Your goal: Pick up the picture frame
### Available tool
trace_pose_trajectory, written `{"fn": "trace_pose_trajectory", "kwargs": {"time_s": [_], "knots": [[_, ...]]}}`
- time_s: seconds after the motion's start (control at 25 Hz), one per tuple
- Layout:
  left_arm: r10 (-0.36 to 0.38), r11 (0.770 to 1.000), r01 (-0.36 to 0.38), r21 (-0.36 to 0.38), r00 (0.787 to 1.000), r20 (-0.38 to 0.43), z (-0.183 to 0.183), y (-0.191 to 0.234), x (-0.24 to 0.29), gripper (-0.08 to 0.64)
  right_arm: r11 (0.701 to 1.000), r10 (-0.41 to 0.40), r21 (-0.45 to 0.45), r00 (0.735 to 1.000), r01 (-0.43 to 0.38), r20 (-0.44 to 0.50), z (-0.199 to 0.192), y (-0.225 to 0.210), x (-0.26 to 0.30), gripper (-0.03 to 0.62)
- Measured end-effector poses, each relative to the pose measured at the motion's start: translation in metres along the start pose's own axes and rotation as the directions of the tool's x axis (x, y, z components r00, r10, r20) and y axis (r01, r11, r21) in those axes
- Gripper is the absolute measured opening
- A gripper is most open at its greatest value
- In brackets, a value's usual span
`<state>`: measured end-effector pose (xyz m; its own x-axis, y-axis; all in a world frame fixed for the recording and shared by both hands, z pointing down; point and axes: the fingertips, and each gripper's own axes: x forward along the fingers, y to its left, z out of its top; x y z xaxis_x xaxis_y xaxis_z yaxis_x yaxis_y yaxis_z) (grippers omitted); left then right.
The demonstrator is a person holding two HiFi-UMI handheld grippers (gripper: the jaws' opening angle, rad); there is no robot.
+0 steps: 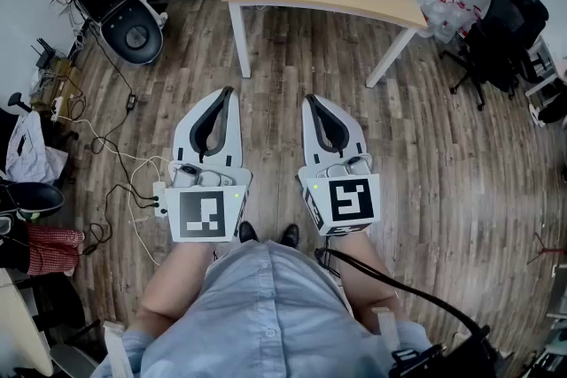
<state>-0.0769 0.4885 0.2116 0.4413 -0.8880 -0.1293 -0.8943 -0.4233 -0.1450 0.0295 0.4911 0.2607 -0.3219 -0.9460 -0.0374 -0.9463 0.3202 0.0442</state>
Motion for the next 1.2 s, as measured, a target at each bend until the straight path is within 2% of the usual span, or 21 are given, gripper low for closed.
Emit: {"fn": "trace_pose_trajectory", "kwargs": {"time_s": [0.4, 0.68, 0.84, 1.0, 1.2], "knots": [[0.006, 1.000, -0.006, 0.000, 1.000, -0.008, 0.004, -0.014, 0.002, 0.000, 1.000, -0.002, 0.009, 1.000, 0.001, 0.008, 0.003, -0.013, -0.009, 0.000], [0.020, 0.999, -0.019, 0.031, 0.999, -0.027, 0.003, -0.028, 0.010, 0.000, 0.997, 0.060, 0.039, 0.998, -0.061, 0.015, 0.003, -0.029, -0.011, 0.002], [0.028, 1.000, -0.027, 0.013, 0.999, -0.043, -0.008, -0.030, 0.019, 0.000, 0.996, 0.067, 0.054, 0.998, -0.067, 0.009, -0.004, -0.038, -0.006, 0.002], [0.024, 1.000, -0.024, -0.003, 0.997, -0.067, -0.028, -0.025, 0.038, 0.000, 0.996, 0.066, 0.066, 0.998, -0.065, -0.014, -0.018, -0.050, 0.014, 0.002], [0.037, 0.999, -0.039, -0.027, 0.997, -0.067, -0.052, 0.008, 0.086, 0.000, 0.996, 0.049, 0.072, 0.998, -0.045, -0.047, -0.037, -0.065, 0.069, 0.002]]}}
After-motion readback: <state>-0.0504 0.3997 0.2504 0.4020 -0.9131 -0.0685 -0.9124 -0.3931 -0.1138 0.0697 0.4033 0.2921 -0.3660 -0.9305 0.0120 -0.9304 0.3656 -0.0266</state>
